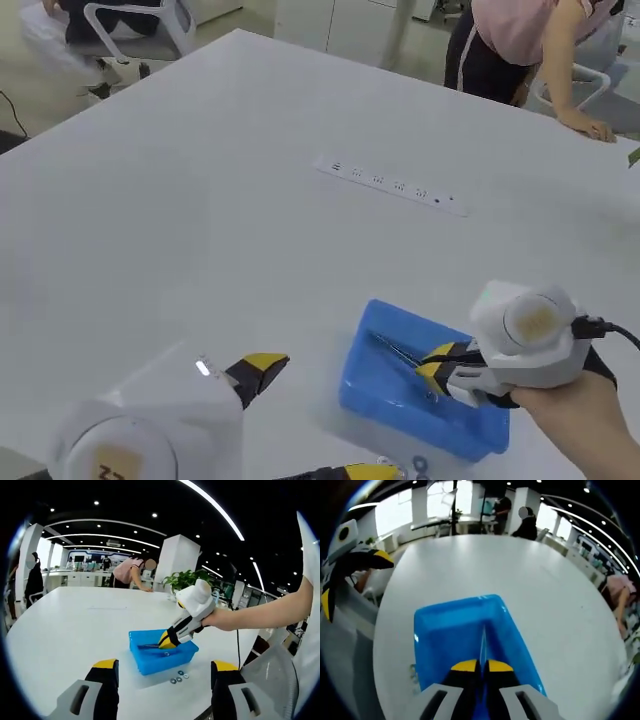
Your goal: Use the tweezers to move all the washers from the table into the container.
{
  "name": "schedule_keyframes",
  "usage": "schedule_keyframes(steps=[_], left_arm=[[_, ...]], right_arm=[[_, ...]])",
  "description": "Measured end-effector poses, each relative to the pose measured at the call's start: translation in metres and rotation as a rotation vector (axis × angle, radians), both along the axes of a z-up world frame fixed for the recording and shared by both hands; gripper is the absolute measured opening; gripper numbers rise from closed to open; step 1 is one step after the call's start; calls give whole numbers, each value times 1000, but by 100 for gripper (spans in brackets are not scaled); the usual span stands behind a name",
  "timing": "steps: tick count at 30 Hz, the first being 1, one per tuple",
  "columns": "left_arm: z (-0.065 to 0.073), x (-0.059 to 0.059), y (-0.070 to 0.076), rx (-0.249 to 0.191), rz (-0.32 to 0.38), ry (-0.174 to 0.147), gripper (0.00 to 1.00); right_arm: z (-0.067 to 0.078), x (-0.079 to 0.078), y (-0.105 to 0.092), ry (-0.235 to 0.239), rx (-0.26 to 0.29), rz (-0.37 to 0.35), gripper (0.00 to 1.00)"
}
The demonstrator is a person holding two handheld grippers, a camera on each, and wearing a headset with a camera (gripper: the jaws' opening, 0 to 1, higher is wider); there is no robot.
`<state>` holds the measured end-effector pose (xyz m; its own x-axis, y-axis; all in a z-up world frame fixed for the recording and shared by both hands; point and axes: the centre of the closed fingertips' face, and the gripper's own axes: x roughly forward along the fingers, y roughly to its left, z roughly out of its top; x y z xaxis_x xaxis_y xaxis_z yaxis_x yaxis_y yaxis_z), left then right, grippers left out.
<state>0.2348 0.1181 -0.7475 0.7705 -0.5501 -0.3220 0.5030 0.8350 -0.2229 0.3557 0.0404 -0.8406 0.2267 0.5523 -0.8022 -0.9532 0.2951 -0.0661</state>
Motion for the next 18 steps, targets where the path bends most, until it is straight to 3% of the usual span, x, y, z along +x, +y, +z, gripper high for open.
schedule_keyframes(steps=[5,9,12,15,18], left_arm=[[0,-1,-1,-7,-8,4,74],[2,-1,0,-30,-5,7,73],[4,-1,1,-49,-5,11,68],[13,-1,2,-76,-8,-20,62],[15,0,3,-102,-11,-4,62]], right_arm=[[16,-12,-8,-6,31,-5,2],[37,-20,-8,-20,96,-28,2],[58,-26,-2,-14,191,-54,2],[81,-33,5,-5,302,-63,2],[102,-42,12,-4,400,-52,2]])
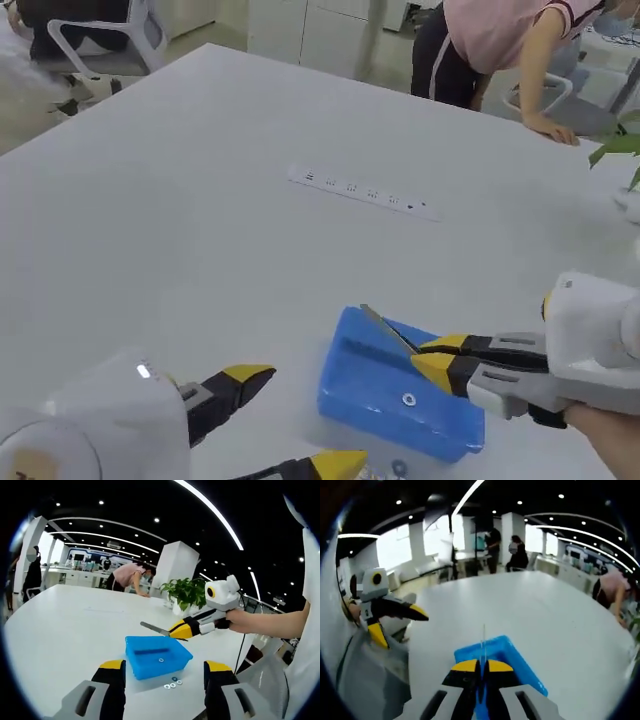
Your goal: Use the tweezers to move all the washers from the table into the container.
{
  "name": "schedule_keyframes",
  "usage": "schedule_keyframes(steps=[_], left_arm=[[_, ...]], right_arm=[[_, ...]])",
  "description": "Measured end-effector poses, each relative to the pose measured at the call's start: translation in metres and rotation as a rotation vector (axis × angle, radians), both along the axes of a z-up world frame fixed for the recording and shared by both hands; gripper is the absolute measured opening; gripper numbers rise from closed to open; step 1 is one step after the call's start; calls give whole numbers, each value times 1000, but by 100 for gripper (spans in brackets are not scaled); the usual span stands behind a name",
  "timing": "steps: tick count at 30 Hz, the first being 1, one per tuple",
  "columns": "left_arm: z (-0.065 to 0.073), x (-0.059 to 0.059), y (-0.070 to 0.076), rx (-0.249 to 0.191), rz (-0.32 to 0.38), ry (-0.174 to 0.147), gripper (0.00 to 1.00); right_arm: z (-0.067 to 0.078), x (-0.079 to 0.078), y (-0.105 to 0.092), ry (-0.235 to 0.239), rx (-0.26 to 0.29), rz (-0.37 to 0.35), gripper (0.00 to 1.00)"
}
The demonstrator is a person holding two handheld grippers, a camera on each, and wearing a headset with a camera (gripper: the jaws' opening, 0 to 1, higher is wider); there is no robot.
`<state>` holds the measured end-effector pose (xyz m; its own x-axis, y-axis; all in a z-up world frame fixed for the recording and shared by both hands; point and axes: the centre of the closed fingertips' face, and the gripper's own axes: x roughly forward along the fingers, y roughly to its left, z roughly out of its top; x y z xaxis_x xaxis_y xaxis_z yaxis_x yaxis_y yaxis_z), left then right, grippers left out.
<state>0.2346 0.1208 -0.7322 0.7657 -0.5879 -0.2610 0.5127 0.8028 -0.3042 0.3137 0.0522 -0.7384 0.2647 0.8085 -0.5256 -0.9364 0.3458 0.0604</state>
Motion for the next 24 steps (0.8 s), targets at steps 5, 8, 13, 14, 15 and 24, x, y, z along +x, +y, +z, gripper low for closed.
schedule_keyframes(steps=[5,8,13,14,15,24], left_arm=[[19,5,5,-134,7,1,56],[32,12,11,-122,-29,-27,46],[59,29,16,-227,-66,-57,34],[64,30,15,-236,-81,-75,31],[65,32,13,-232,-102,-78,29],[68,26,-5,-231,-242,-72,5]], right_arm=[[28,-21,8,-26,124,64,2],[41,-33,13,-13,188,97,2],[52,-51,20,-34,218,165,2],[52,-55,21,-31,221,176,2],[52,-57,22,-30,224,187,2],[50,-70,26,-38,244,238,2]])
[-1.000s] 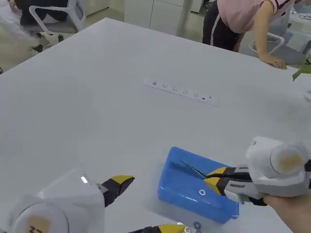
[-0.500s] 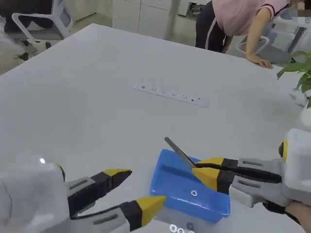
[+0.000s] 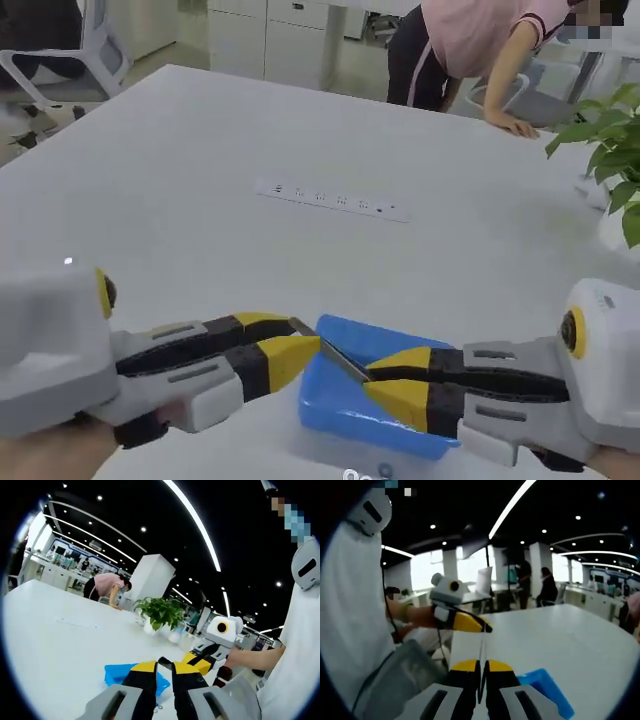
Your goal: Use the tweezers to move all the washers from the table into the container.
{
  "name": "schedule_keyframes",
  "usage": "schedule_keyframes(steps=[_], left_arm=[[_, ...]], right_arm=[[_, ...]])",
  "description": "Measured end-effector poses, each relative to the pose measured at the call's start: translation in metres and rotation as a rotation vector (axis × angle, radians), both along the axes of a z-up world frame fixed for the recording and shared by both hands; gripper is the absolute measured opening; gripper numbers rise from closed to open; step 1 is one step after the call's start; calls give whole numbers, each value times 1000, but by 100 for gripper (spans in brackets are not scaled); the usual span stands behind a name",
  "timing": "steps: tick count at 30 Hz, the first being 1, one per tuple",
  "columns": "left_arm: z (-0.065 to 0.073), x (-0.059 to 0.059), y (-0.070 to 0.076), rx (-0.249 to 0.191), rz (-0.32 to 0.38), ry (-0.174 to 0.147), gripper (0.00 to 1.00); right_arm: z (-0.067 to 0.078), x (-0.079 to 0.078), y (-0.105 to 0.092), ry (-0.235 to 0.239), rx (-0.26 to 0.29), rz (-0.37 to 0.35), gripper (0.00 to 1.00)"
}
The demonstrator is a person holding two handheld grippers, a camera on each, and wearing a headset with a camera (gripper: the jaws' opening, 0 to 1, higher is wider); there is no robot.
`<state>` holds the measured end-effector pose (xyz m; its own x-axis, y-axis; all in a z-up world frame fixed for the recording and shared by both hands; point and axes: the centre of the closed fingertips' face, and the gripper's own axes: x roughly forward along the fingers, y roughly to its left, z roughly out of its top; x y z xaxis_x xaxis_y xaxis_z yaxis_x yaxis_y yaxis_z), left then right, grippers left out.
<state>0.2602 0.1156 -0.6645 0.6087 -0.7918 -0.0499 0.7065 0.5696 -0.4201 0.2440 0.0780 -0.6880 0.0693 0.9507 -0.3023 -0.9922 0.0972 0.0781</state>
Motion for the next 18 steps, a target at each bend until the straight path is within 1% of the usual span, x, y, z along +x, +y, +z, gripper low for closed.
schedule_keyframes(steps=[2,5,6,7,8,9,10,11,12,13,14,15,16,18], left_arm=[[-2,-1,0,8,-13,3,1],[-1,-4,-2,23,-53,-15,1],[0,-6,-4,33,-78,-29,1],[1,-7,-6,41,-98,-37,1],[1,-7,-7,42,-104,-39,1],[3,-8,-9,37,-121,-45,1],[4,-8,-9,31,-131,-49,1],[6,-9,-11,23,-149,-56,1],[7,-9,-12,17,-165,-59,0],[8,-10,-14,3,-186,-61,1],[8,-10,-16,-2,-199,-59,1],[8,-11,-18,-15,-224,-58,1],[9,-12,-21,-26,-243,-55,1],[9,-11,-25,-30,-273,-52,0]], right_arm=[[-1,0,-2,5,5,-3,2],[-3,-2,-3,21,11,8,2],[-4,-3,-4,27,10,14,2],[-6,-5,-4,37,12,25,2],[-7,-6,-5,46,16,27,2],[-7,-6,-5,55,26,29,2],[-6,-8,-5,87,51,36,2],[-5,-9,-6,99,65,38,2],[-4,-10,-7,122,86,48,2],[-4,-10,-8,135,100,52,2],[-4,-11,-9,156,119,62,2],[-2,-13,-10,180,139,73,2],[-3,-13,-12,195,151,78,2],[-4,-13,-15,212,165,88,2]])
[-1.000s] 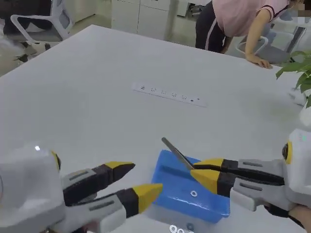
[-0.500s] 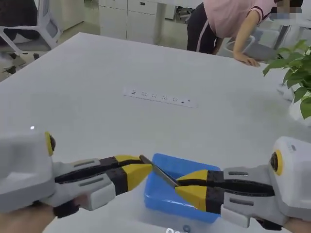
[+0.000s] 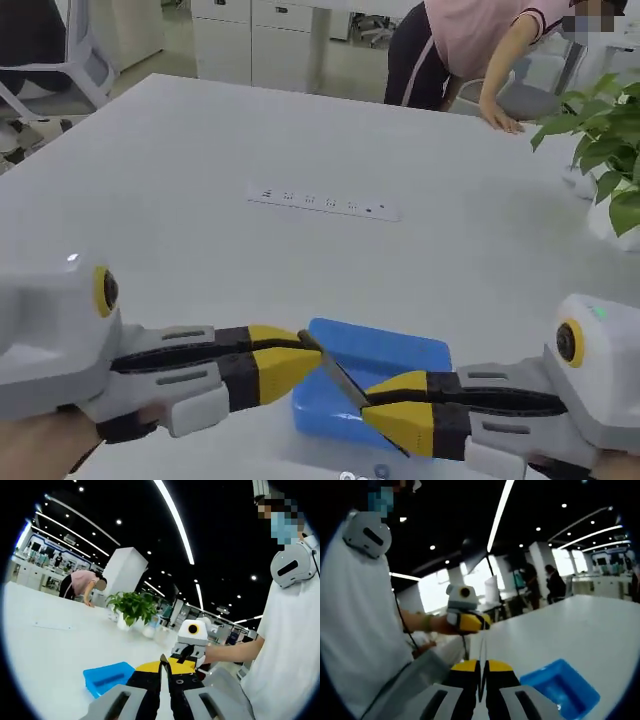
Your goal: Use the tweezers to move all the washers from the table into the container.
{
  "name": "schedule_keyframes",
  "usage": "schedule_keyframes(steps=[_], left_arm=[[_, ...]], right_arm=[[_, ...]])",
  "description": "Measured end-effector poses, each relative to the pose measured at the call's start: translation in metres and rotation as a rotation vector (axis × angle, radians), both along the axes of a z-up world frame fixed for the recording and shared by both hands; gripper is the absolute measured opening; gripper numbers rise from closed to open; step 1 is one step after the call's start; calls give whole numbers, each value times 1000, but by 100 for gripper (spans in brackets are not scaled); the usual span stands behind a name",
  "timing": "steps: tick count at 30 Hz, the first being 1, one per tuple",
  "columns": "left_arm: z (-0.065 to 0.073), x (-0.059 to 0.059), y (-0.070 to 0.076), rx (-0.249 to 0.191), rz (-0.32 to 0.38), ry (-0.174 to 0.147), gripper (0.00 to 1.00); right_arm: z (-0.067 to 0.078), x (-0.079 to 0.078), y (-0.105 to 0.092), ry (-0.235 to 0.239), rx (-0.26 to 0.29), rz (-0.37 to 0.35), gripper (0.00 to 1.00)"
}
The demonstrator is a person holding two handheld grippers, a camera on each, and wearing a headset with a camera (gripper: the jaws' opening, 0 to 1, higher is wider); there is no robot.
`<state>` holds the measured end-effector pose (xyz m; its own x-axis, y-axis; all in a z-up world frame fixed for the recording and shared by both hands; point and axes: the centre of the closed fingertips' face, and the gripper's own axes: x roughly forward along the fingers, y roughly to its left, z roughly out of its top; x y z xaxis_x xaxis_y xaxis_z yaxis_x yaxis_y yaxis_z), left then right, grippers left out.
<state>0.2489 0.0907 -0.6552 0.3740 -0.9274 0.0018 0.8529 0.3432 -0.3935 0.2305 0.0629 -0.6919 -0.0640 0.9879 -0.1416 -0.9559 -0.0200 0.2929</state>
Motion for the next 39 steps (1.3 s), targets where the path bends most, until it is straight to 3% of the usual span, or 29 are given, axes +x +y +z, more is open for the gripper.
schedule_keyframes(steps=[5,8,11,14,16,18,19,27,32,36,39], left_arm=[[-1,3,-14,14,-60,7,0],[-7,1,-26,59,-106,-6,0],[-19,1,-35,143,-134,-54,0],[-33,-2,-47,264,-169,-139,0],[-44,-3,-53,348,-188,-186,0],[-53,-6,-58,402,-211,-208,0],[-58,-7,-61,443,-222,-244,0],[-91,-18,-67,621,-325,-323,0],[-99,-20,-69,648,-356,-326,0],[-105,-21,-69,675,-394,-323,0],[-103,-15,-72,664,-392,-306,0]], right_arm=[[-8,0,-8,17,5,17,2],[-19,1,-12,-3,-35,20,2],[-34,4,-17,-43,-99,15,3],[-54,10,-23,-102,-184,-3,4],[-67,10,-25,-121,-235,6,5],[-78,12,-25,-186,-290,6,6],[-83,11,-25,-200,-311,7,6],[-114,8,-27,-295,-417,-41,6],[-124,6,-29,-293,-432,-65,6],[-129,7,-31,-264,-424,-74,7],[-127,9,-31,-225,-404,-87,7]])
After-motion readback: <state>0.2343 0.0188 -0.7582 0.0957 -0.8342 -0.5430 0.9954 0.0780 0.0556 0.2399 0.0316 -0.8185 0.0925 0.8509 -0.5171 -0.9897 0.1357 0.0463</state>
